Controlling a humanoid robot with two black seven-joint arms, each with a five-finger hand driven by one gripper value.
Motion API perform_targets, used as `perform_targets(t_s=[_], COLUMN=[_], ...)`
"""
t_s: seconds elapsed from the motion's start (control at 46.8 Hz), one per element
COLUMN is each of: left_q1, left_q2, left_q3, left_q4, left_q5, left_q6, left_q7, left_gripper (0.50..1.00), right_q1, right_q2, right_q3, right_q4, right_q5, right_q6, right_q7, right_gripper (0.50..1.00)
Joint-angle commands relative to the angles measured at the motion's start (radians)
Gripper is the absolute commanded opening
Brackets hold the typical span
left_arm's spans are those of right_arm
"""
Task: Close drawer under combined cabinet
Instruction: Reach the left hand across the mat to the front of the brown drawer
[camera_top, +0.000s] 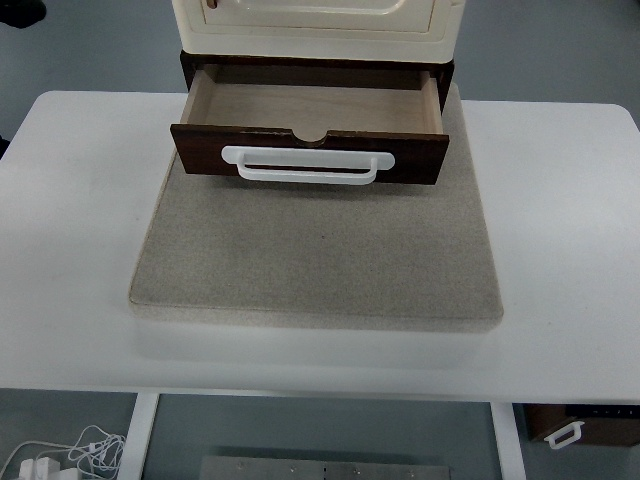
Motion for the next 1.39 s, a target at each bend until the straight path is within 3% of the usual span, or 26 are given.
perform_targets(t_s=[0.0, 0.171, 0.449, 0.705, 1.026, 1.368], left_q1=[-0.004, -0.003, -0.009, -0.015, -0.006, -0.021], left_q2=[-0.004, -0.033, -0.092, -0.132, -0.207, -0.28], left_q3=[0.052, 0.13, 0.354, 0.483, 0.644, 0.638], left_q4=[-0.055, -0.126, -0.192, -0.221, -0.126, -0.047], left_q5=[0.046, 0.133, 0.238, 0.315, 0.431, 0.416], left_q6=[-0.001, -0.011, -0.011, -0.048, -0.048, -0.047], left_q7=[0.017, 0.106, 0.129, 0.24, 0.342, 0.542], left_gripper=[0.996, 0.996, 0.996, 0.996, 0.996, 0.999], right_q1=[0.0, 0.0, 0.0, 0.0, 0.0, 0.0], right_q2=[0.0, 0.0, 0.0, 0.0, 0.0, 0.0], right_q3=[0.0, 0.0, 0.0, 0.0, 0.0, 0.0], right_q4=[0.0, 0.0, 0.0, 0.0, 0.0, 0.0], right_q5=[0.0, 0.0, 0.0, 0.0, 0.0, 0.0], right_q6=[0.0, 0.0, 0.0, 0.0, 0.0, 0.0], right_q7=[0.0, 0.0, 0.0, 0.0, 0.0, 0.0], right_gripper=[0.952, 0.952, 0.952, 0.952, 0.952, 0.952])
